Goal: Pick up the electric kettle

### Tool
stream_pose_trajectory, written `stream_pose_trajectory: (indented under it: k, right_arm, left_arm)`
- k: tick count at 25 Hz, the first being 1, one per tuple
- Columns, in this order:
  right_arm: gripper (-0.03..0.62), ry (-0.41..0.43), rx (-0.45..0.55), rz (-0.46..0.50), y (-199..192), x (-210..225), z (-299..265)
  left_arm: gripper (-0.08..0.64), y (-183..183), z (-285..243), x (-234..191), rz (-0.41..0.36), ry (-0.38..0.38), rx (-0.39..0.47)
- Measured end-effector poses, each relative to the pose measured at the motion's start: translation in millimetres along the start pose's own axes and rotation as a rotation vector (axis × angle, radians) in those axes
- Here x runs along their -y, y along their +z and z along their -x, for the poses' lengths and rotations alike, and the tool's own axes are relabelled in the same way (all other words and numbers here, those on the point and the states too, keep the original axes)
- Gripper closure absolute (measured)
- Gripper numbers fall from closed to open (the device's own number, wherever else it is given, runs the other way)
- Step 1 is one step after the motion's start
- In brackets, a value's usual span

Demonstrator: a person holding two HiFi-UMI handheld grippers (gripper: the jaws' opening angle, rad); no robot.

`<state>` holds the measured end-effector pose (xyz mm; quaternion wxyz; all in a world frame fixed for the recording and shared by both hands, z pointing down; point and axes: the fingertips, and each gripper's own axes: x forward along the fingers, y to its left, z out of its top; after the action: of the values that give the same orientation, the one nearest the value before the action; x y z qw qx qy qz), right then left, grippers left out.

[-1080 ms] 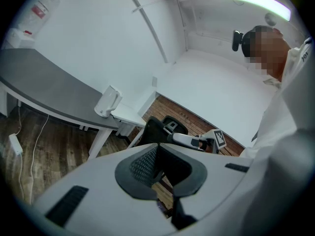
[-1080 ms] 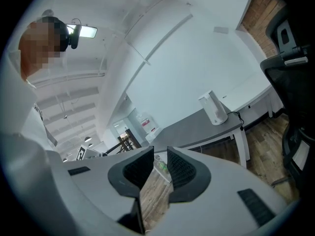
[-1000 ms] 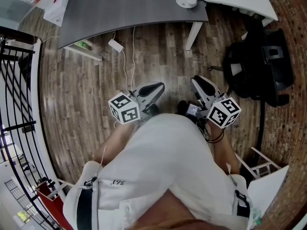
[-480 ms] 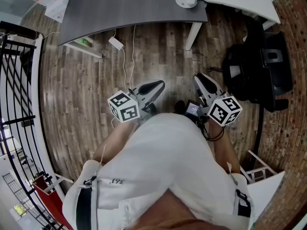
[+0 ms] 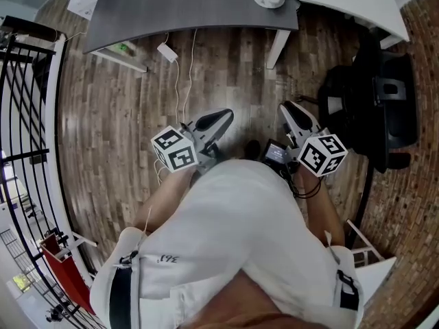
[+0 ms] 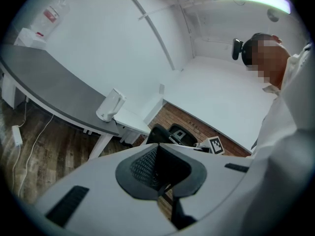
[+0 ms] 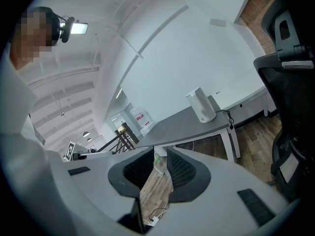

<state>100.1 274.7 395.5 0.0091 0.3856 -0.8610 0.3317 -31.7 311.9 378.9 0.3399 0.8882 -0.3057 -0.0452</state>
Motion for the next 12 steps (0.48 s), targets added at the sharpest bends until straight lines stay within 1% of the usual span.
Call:
stream_pose_trajectory:
  k: [3,6,9,12]
  right_arm:
    - [0.526,0.01,-0.011,0.014,4.0,5.9,-4.3]
    - [0.526,0.01,-0.01,0.037,13.3,11.2,-14.3]
    - [0.526,-0.001,-0.008,0.064,24.1,13.2,-28.0]
    - [0.526,-0.012,-0.013,0.092,32.4,15.2,-45.9]
  left_arm:
    - [0.555,2.6,-4.0,1.9,0.03,0.005,0.025]
    - [0.557,6.7,-9.6,-1.8,0.049,0.007,0.028]
    - [0.557,12.9,-14.7,-13.9,0.046,0.011,0.012]
    - [0.557,26.8,-21.0,-31.3,0.05,0.009,0.015]
